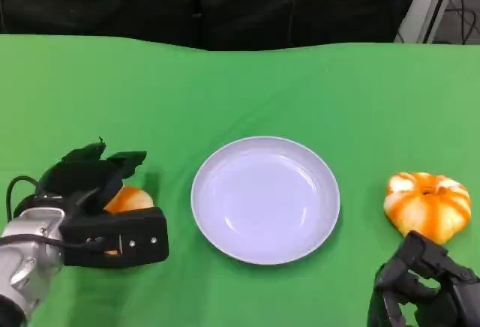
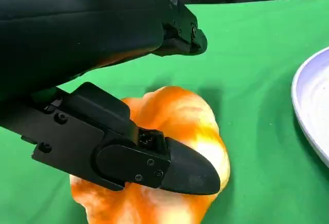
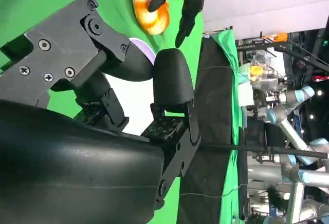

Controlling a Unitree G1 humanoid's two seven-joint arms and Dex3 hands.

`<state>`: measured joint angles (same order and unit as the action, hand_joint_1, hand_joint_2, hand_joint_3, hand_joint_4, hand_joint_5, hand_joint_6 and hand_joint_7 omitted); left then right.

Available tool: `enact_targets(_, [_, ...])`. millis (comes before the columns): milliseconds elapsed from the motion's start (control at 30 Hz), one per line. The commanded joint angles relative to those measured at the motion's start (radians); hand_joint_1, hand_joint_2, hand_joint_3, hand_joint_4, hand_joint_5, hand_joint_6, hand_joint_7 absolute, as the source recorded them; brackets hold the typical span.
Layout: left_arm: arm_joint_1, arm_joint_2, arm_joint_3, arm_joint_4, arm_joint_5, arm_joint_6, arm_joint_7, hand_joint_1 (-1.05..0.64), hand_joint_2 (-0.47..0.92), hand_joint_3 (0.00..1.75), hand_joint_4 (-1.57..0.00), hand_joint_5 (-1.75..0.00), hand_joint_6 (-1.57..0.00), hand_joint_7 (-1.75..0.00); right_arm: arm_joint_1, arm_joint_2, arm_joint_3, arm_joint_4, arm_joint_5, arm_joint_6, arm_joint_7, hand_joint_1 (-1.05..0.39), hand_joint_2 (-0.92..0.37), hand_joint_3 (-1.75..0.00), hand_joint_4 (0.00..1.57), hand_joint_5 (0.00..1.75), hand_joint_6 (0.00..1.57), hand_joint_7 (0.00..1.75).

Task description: Grasp the bread from the table and place it into the plate.

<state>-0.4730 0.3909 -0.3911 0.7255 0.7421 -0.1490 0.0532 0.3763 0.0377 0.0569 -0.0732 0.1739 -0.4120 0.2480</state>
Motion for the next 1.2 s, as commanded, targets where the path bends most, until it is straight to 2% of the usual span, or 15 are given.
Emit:
enact_targets(33, [0.02,0.035,0.009,-0.013,-0.028,0.004,-0.013,-1.04,0.92,0.2,0.0,0.0,-0.23,-0.01,0.007,-0.007,-0.006,-0.016,0.005,0.004,-0.009,-0.14,-0.48,-1.34,0.86,1.75,0.76,1.6])
enact_targets(333, [0.03,0.049,-0.003,-0.034,-0.035,0.013,-0.025,-1.04,0.92,0.21,0.0,0.0,-0.23,-0.01,0.01,-0.007,-0.005,-0.024,0.014,0.014,-0.008,-0.13,-0.48,-1.35,0.86,1.75,0.77,1.6])
enact_targets(667, [0.05,0.048,-0.016,0.024,-0.049,0.027,-0.051,-1.05,0.92,0.26,-0.14,-0.04,-0.28,-0.02,0.014,-0.011,-0.007,-0.029,0.003,0.016,-0.013,-0.14,-0.47,-1.35,0.86,1.75,0.77,1.59])
enact_targets(933, [0.052,0.024,-0.026,0.07,-0.079,0.039,-0.078,-1.03,0.92,0.24,-0.26,-0.07,-0.35,-0.03,0.011,-0.011,-0.007,-0.022,-0.001,0.003,-0.011,-0.14,-0.48,-1.35,0.86,1.75,0.76,1.6])
enact_targets(1100, [0.052,0.022,-0.037,0.101,-0.077,-0.007,-0.02,-0.73,0.92,0.25,-0.45,-0.08,-0.45,-0.04,0.015,-0.011,-0.008,-0.024,-0.005,0.002,-0.013,-0.14,-0.48,-1.34,0.86,1.75,0.76,1.61])
enact_targets(1167, [0.055,0.015,-0.037,0.112,-0.075,-0.024,0.028,-0.39,0.92,0.31,-0.71,-0.1,-0.68,-0.07,0.016,-0.01,-0.006,-0.026,0.0,0.004,-0.011,-0.14,-0.48,-1.34,0.86,1.75,0.76,1.61])
enact_targets(1200, [0.057,0.011,-0.033,0.12,-0.081,-0.036,0.052,-0.3,0.92,0.32,-0.79,-0.12,-0.77,-0.09,0.016,-0.01,-0.006,-0.027,0.002,0.004,-0.01,-0.14,-0.48,-1.34,0.86,1.75,0.76,1.61])
